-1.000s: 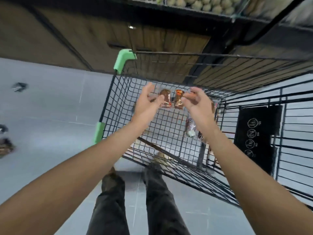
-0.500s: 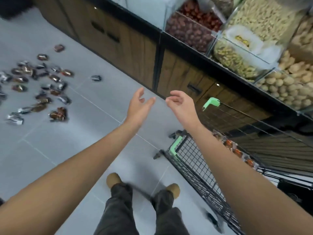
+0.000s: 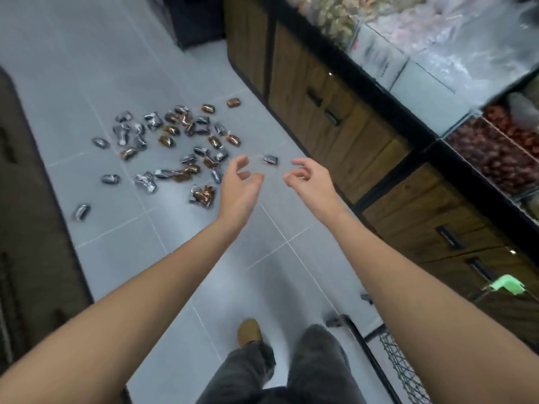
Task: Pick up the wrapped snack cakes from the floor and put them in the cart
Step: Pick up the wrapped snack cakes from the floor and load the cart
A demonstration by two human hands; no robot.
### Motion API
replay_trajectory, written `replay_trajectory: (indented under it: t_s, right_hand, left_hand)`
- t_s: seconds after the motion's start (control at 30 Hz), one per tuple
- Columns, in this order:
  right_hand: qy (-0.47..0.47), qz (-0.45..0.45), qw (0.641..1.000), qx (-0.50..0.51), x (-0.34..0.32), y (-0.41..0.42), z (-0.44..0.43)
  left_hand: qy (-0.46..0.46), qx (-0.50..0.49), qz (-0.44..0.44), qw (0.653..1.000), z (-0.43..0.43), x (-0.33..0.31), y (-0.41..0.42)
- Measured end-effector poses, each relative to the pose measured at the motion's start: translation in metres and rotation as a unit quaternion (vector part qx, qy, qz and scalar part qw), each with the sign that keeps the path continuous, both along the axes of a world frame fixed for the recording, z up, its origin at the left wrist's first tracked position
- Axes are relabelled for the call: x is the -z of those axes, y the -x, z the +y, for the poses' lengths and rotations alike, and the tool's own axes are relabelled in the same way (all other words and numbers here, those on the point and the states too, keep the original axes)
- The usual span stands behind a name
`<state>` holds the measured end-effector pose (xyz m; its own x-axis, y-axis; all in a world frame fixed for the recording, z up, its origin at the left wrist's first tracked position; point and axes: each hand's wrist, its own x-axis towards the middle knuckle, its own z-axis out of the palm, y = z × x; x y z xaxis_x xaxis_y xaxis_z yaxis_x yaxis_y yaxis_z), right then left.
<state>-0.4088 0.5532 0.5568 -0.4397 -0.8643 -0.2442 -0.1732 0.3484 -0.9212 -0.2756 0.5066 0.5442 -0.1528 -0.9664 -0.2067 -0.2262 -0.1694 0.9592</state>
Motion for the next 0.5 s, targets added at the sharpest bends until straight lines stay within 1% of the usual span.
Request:
replay_trajectory:
  t_s: [0.17, 0.33, 0.5]
  right_hand:
    - [0.0, -0.001, 0.998, -0.065, 0.012, -0.063, -0.069]
    - [0.0, -0.006, 0.992, -0.129, 0.027, -0.121, -0.14]
    - [0.002, -0.008, 0.986, -0.166, 0.046, -0.17, -0.226]
  left_hand:
    - [-0.016, -0.057, 0.0, 0.998, -0.048, 0.008, -0.07]
    - [-0.031, -0.096, -0.022, 0.995, -0.102, 0.022, -0.133]
    - [-0.052, -0.108, -0.048, 0.992, -0.178, 0.043, -0.187]
